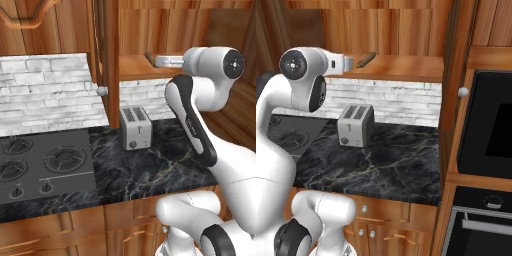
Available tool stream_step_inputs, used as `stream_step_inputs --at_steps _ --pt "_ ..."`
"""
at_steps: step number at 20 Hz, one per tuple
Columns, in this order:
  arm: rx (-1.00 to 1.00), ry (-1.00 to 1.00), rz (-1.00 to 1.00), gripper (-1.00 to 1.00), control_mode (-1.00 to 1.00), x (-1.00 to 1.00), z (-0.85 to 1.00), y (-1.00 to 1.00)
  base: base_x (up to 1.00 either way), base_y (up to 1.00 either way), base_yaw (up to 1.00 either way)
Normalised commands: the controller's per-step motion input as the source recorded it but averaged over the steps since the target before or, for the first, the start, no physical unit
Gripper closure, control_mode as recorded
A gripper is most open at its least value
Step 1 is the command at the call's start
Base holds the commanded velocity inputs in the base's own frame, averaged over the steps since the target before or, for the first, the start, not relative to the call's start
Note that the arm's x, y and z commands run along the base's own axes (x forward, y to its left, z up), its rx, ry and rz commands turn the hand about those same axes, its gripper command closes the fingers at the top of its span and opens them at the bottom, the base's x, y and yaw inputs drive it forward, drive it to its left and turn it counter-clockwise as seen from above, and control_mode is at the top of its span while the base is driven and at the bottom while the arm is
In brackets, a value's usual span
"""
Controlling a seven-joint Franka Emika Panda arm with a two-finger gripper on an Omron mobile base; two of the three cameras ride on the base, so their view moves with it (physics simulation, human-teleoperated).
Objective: Open the cabinet, retrieve the rolling pin, and place it next to the meat on the cutting board to prepare for tenderizing.
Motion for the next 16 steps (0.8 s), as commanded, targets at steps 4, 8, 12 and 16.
stream_step_inputs --at_steps 4,8,12,16 --pt "0.0 -0.04 0.0 -1.0 -1.0 0.02 0.0 0.0 0.0 0.0 0.0" --pt "0.0 -0.01 -0.01 -1.0 -1.0 0.12 0.0 0.0 0.0 0.0 0.0" --pt "0.02 0.0 -0.01 -1.0 -1.0 0.27 0.0 -0.13 0.0 0.0 0.0" --pt "0.02 0.0 -0.02 -1.0 -1.0 0.31 0.0 -0.16 0.0 0.0 0.0"
